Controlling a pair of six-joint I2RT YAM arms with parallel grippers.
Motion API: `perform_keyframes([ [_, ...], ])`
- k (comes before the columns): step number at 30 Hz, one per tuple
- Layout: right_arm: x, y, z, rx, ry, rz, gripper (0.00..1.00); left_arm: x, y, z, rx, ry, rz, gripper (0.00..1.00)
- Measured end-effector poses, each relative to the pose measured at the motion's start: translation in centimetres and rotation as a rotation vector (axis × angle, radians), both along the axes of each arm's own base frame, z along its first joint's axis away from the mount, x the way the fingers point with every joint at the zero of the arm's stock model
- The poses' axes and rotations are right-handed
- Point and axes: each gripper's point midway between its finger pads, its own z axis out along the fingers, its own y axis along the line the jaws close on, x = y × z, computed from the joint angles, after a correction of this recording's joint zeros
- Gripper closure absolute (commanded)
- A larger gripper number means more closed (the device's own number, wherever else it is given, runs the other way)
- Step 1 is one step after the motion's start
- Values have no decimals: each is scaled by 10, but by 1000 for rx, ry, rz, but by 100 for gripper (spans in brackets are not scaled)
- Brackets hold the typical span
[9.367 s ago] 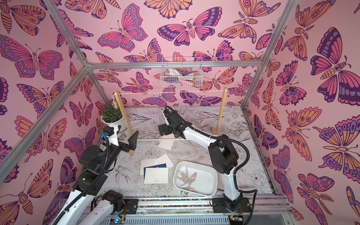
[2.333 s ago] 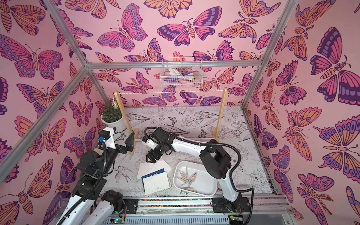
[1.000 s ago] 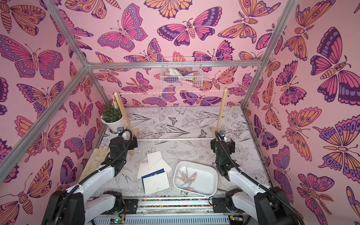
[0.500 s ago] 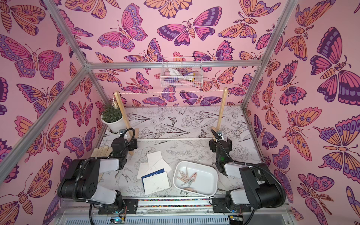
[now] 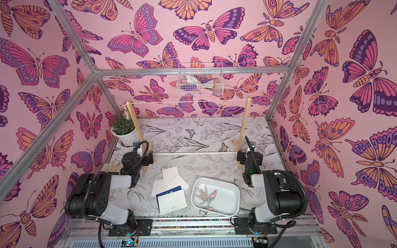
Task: Remove the postcards from the strings
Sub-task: Reset both arms
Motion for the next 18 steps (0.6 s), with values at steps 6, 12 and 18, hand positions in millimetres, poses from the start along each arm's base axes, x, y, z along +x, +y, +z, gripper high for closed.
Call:
perform_keyframes([
  [6, 0, 2, -1, 11, 1, 7, 1, 1, 0, 4, 0, -16, -1, 0],
  [12, 0, 2, -1, 17, 1, 8, 1, 2, 0, 4, 0, -17, -1, 0],
  [18, 0, 2, -1, 18, 0, 9, 1, 2, -1, 4, 0, -18, -2, 0],
])
